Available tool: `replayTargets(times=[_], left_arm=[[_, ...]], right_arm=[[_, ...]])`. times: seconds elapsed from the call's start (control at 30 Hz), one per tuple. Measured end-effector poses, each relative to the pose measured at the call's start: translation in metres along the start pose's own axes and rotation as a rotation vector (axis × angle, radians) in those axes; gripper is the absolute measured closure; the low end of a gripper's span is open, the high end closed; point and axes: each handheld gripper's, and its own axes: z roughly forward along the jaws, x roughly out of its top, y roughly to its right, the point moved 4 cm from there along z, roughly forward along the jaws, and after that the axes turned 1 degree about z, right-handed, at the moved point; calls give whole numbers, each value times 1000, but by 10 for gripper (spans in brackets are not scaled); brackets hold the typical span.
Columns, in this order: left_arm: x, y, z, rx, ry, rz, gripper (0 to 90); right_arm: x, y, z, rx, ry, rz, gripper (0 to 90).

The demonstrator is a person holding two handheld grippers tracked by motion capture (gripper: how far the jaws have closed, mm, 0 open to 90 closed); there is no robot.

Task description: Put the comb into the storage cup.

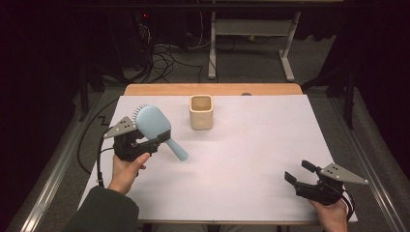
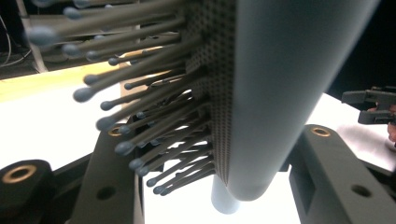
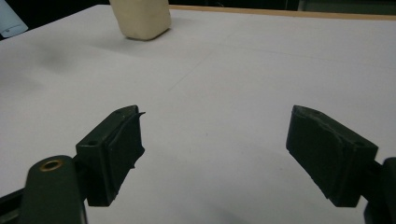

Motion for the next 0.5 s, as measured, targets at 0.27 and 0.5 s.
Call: replayTargets(times=[0.27, 0.5], left_arm=[[7, -2, 4, 4, -3, 4, 528], [12, -2, 9, 1, -3, 3, 528]], right_arm=[[0, 0, 0, -1, 2, -2, 192], [0, 0, 0, 1, 2, 0, 192]])
